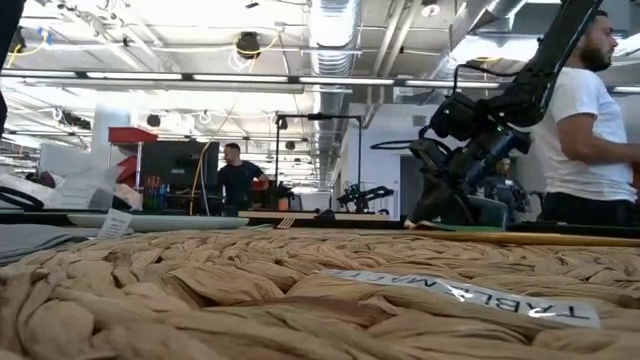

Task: Set table place
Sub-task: Put the green spoon on the brown woven placemat

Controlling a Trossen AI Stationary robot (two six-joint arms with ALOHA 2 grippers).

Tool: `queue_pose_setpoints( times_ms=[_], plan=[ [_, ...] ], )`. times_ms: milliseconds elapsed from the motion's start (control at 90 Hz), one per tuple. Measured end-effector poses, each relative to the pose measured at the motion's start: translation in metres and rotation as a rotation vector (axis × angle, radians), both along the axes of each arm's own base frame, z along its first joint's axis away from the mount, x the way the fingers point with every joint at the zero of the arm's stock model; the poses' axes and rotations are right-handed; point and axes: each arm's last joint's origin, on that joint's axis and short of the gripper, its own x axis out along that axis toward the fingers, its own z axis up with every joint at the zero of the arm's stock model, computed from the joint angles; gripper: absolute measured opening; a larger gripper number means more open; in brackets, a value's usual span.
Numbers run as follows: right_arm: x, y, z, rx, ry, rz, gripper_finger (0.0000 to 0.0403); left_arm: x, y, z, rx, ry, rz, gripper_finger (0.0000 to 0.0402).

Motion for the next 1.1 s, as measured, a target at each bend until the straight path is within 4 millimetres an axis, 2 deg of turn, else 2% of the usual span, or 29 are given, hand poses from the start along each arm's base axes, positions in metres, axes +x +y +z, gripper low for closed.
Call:
queue_pose_setpoints(
  times_ms=[178, 267, 456, 567, 778, 978, 1100],
  plan=[
    [0.020, 0.020, 0.003, -0.020, 0.034, 0.158, 0.0018, 0.001, 0.001, 0.000, 0.002, -0.006, 0.001, 0.0052],
    [0.027, 0.028, 0.008, -0.055, 0.015, 0.218, 0.0050, 0.001, 0.001, 0.001, 0.001, -0.009, 0.001, 0.0052],
    [0.030, 0.041, 0.006, -0.079, 0.086, 0.296, 0.0133, 0.001, 0.001, 0.001, -0.006, -0.016, 0.010, 0.0052],
    [0.030, 0.047, 0.004, -0.062, 0.115, 0.314, 0.0159, 0.002, 0.001, 0.001, -0.010, -0.020, 0.015, 0.0052],
    [0.029, 0.056, 0.001, -0.034, 0.158, 0.351, 0.0156, 0.001, 0.000, 0.001, -0.021, -0.024, 0.027, 0.0052],
    [0.035, 0.075, 0.001, -0.071, 0.157, 0.447, 0.0141, 0.001, -0.002, 0.001, -0.021, -0.023, 0.022, 0.0052],
    [0.036, 0.079, 0.001, -0.122, 0.182, 0.444, 0.0136, 0.001, -0.001, 0.001, -0.021, -0.024, 0.022, 0.0052]
  ],
)
